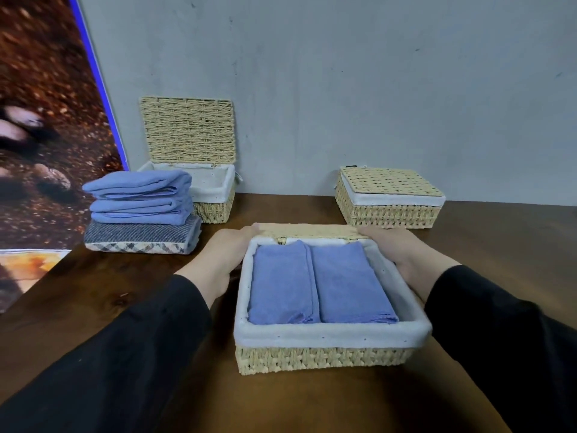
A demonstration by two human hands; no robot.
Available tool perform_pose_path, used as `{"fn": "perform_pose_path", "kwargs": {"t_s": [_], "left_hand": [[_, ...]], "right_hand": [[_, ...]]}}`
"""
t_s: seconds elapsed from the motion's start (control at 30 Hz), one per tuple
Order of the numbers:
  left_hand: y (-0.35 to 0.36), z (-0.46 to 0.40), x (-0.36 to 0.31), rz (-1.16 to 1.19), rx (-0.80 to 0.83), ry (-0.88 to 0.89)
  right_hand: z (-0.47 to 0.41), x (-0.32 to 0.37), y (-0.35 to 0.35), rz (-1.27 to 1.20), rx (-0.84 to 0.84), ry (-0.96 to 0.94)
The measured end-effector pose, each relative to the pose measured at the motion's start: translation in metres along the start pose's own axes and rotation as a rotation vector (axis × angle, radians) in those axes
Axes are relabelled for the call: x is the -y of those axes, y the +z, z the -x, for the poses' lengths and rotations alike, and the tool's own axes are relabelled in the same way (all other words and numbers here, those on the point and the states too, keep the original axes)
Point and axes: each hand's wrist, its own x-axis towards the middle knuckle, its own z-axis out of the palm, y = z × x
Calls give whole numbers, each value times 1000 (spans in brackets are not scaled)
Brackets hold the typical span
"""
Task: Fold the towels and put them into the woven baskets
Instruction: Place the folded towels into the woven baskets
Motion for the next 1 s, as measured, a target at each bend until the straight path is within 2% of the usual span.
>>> {"fn": "perform_pose_path", "kwargs": {"t_s": [0.1, 0.2, 0.3, 0.37, 0.43, 0.53, 0.67, 0.77, 0.83, 0.93, 1.0], "left_hand": [[0, -3, -3, 0, 34, 149], [-4, -1, -14, -70, 1, 364], [-11, 12, -33, 40, 33, 520], [-17, 26, -42, 91, 65, 613], [-23, 42, -45, 7, 25, 739], [-32, 69, -33, -153, -35, 904], [-43, 99, -5, -340, 11, 984], [-48, 111, 21, -496, 105, 1004], [-46, 118, 34, -681, 150, 991], [-33, 124, 47, -928, 108, 983], [-25, 125, 53, -967, 51, 973]], "right_hand": [[-3, 7, 0, -26, 46, -113], [2, 26, -7, -18, 41, -341], [14, 50, -23, -14, -16, -561], [30, 59, -33, 91, -35, -699], [50, 57, -44, 219, -28, -790], [80, 38, -61, 282, 99, -840], [108, 11, -77, 500, 137, -871], [121, -10, -84, 741, 299, -813], [127, -24, -85, 912, 374, -807], [137, -39, -75, 1050, 374, -889], [140, -47, -67, 1061, 309, -949]]}}
